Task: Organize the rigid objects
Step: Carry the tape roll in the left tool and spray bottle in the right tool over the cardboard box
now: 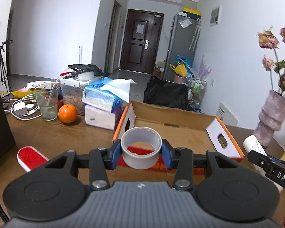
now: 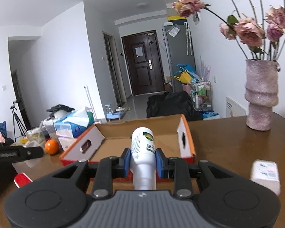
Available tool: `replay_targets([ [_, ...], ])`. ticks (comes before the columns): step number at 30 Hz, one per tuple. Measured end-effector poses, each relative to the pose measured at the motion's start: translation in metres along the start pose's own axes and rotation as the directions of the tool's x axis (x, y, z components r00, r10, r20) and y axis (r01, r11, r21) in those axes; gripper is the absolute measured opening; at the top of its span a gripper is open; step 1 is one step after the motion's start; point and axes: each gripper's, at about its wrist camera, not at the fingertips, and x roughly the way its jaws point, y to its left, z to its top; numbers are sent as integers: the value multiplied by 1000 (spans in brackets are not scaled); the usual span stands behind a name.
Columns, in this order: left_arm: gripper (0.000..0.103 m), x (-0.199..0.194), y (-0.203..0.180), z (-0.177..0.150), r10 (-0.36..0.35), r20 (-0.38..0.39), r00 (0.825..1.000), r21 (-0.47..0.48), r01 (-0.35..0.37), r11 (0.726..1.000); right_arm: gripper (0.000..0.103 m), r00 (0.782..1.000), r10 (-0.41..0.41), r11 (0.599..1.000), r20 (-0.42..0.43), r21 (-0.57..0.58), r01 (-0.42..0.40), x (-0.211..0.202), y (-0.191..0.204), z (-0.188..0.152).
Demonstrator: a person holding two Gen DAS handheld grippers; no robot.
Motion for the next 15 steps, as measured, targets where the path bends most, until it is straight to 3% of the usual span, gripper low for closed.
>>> replay_targets([
  [8,44,39,-2,21,22,25,999,-34,-21,999,27,1000,1,1000,9,-6,-1,44,8,25],
  [15,44,72,-11,33,21,12,1000,0,-21,1000,27,1000,3,999,-20,-32,-4,83,13,45],
])
